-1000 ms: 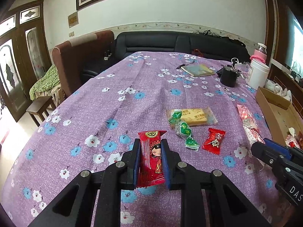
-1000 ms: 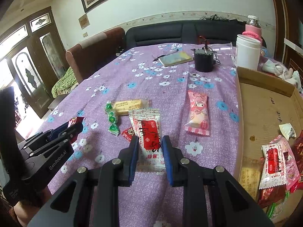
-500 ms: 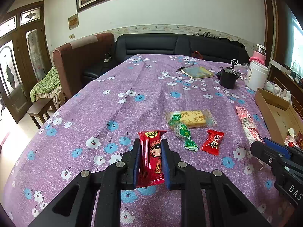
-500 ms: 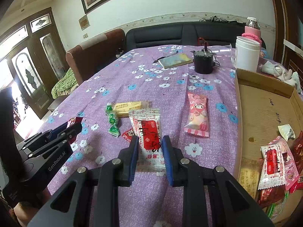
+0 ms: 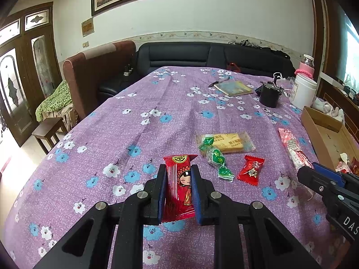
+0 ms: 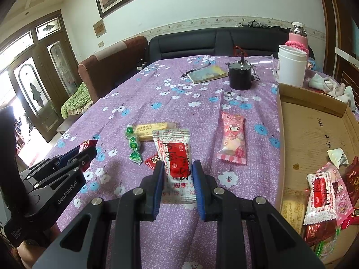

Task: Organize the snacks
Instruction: 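Lift both held packets and carry them toward the cardboard tray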

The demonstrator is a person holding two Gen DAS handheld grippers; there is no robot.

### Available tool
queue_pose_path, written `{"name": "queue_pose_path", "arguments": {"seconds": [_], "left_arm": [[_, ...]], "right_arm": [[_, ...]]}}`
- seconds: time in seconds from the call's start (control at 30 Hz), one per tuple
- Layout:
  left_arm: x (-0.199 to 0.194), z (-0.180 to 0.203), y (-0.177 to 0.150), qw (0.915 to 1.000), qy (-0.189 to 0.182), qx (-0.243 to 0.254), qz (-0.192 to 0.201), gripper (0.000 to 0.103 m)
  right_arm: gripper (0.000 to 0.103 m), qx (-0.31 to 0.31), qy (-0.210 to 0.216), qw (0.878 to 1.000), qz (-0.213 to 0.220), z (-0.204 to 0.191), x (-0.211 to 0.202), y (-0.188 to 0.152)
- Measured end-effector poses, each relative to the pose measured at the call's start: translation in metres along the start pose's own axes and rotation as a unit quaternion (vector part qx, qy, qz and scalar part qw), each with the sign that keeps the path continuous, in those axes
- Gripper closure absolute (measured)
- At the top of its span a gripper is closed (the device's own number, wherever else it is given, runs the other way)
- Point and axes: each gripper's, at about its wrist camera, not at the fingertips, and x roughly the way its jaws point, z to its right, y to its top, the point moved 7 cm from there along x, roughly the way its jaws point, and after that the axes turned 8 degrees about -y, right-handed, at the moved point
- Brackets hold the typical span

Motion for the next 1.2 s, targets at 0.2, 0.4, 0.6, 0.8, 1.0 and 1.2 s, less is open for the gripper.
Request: {"name": "queue_pose_path", "arguments": {"seconds": [0.2, 0.4, 0.6, 0.8, 1.0, 1.2], "left_arm": [[-0.0010, 0.0010, 0.0005, 1.0000, -0.001, 0.000, 0.002, 0.082], [-0.0022, 0.0024, 0.0005, 1.0000, -0.002, 0.002, 0.005, 0.082], [-0.0034, 0.0034, 0.0011, 0.9999, -0.005, 0.005, 0.007, 0.082], [-0.0051, 0.0050, 0.0016, 0.9999, -0.006, 0.008, 0.012, 0.082], [-0.0065, 0.0071, 0.0021, 0.9998, -0.008, 0.012, 0.015, 0.082], [-0.0079, 0.0080, 0.0023, 0.9997, -0.008, 0.016, 0.018, 0.082]], "right_arm": [[0.079, 0.001, 0.000, 1.000, 0.002, 0.0007, -0.0017, 0.0014], [0.079, 0.001, 0.000, 1.000, 0.002, 0.0011, -0.0015, 0.0009], [0.079, 0.003, -0.001, 1.000, 0.004, 0.0016, -0.0037, 0.0030], [0.079, 0.005, -0.001, 1.000, 0.006, 0.0020, -0.0061, 0.0040], [0.079, 0.006, -0.002, 1.000, 0.010, 0.0027, -0.0069, 0.0057], [0.079, 0.013, -0.003, 1.000, 0.014, 0.0053, -0.0092, 0.0072]]}}
